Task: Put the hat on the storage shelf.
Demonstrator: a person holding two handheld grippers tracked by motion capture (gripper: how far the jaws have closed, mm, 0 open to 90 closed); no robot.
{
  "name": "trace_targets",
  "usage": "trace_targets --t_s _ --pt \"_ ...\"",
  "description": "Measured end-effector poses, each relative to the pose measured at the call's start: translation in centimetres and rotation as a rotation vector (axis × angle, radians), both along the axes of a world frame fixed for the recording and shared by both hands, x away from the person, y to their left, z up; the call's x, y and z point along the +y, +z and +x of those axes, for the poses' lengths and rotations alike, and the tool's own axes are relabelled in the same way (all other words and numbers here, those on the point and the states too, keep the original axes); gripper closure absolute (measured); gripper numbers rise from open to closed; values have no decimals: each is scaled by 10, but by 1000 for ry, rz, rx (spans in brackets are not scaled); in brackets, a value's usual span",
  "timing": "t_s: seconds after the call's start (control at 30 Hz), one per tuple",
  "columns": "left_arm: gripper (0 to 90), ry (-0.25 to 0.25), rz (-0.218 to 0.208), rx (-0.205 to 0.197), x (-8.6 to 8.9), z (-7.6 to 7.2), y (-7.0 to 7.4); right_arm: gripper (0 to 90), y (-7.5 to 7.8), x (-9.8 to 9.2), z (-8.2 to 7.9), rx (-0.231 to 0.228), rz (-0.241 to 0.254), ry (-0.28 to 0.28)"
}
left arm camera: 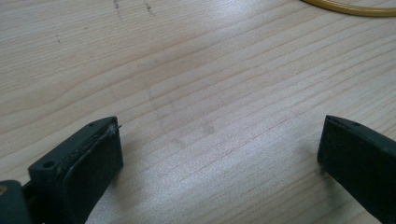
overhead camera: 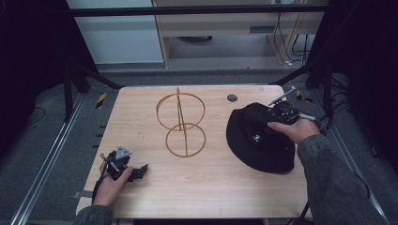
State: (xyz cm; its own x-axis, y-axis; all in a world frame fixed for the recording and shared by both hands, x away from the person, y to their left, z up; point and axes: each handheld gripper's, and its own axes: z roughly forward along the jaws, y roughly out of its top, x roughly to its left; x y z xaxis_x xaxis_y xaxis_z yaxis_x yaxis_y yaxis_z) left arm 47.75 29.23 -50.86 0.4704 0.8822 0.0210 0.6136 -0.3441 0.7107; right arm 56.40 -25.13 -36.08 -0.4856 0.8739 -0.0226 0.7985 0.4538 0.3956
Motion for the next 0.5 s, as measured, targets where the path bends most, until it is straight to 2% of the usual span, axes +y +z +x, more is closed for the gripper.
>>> trace_targets --t_s 0.07,0.1,0.2,0.37,0.5 --pt "0 -3 2 2 0 0 0 676 0 1 1 12 -4 10" --pt "0 -2 2 1 0 0 0 707 -1 0 1 10 -8 21" --pt "0 -2 2 1 0 0 0 799 -2 -1 2 40 6 19" --pt "0 -2 1 1 0 0 0 842 0 -4 0 45 32 30" --pt "0 -2 1 1 0 0 0 850 7 -6 -6 18 45 24"
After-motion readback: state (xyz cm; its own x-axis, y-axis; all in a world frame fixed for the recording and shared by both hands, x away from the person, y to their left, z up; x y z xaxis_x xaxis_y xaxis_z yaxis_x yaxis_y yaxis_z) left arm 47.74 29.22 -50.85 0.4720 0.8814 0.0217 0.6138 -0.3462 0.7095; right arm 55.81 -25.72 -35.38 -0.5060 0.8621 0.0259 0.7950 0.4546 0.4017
